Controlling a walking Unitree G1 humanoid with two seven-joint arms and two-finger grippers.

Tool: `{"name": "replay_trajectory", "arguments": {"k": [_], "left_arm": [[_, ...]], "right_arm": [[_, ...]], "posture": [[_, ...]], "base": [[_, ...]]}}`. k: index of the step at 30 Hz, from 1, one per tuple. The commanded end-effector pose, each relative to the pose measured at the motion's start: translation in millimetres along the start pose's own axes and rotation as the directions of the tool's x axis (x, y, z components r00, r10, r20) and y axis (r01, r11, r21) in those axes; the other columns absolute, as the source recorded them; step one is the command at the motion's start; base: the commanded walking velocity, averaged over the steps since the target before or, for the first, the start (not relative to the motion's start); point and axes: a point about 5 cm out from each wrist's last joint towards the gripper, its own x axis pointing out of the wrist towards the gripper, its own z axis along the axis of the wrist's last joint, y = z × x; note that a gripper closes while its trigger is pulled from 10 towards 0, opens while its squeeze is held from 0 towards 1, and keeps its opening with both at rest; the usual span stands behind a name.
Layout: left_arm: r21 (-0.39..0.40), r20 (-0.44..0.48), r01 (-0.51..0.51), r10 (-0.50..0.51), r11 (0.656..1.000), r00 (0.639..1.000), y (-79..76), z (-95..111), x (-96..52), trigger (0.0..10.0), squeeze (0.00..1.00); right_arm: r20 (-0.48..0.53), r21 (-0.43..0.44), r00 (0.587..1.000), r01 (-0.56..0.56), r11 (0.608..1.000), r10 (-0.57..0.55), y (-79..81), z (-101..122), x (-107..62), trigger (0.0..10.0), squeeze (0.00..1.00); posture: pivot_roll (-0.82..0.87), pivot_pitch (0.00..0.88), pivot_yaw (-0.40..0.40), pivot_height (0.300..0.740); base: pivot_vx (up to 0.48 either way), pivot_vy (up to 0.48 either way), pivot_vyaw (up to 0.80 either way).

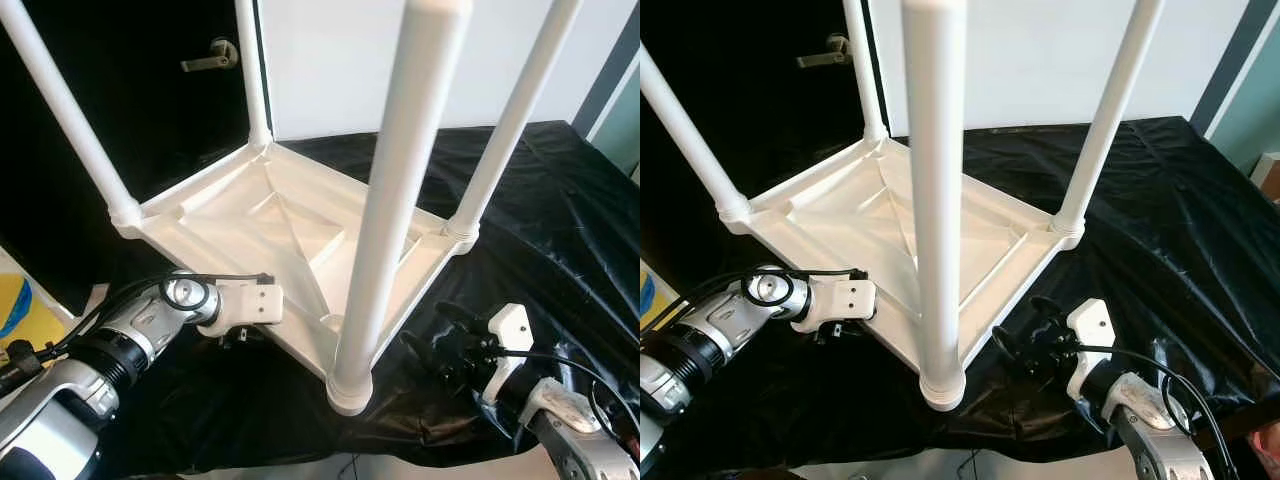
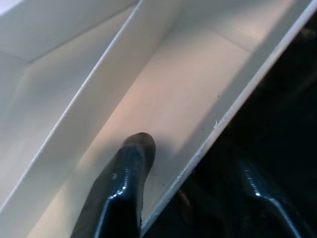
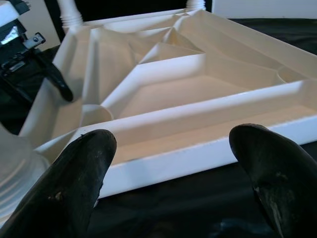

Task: Building children table

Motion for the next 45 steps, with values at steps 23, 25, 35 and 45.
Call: {"name": "replay_trajectory", "arguments": {"k": [23,25,35,45], "left_arm": [[-0.154,0.323,0.052,0.0,0.987,0.946,-5.7,31.0,20.8,0.0,0.0],[-0.193,0.332,0.003,0.062,0.981,0.941,-1.2,32.7,23.2,0.0,0.0],[-0.289,0.272,-0.219,0.3,0.932,0.914,18.1,31.4,27.6,0.0,0.0],[-0.338,0.181,-0.364,0.44,0.868,0.88,38.0,17.8,16.3,0.0,0.0]], "right_arm": [[0.015,-0.014,0.991,0.134,0.991,-0.134,-10.8,-0.5,-3.7,10.0,0.0],[0.021,-0.022,0.985,0.171,0.985,-0.171,-14.3,-0.4,-4.2,10.0,0.0],[0.019,-0.086,0.788,0.615,0.784,-0.616,-62.1,-8.0,-25.7,10.0,0.0],[0.058,0.0,0.827,0.559,0.829,-0.559,-42.6,-8.1,-43.7,10.0,0.0]], "posture": [[-0.03,0.04,0.075,0.74],[-0.03,0.041,0.075,0.74],[-0.03,0.049,0.068,0.74],[-0.03,0.051,0.061,0.74]], "base": [[0.0,0.0,0.0],[0.0,0.0,0.0],[0.0,0.0,0.0],[0.0,0.0,0.0]]}}
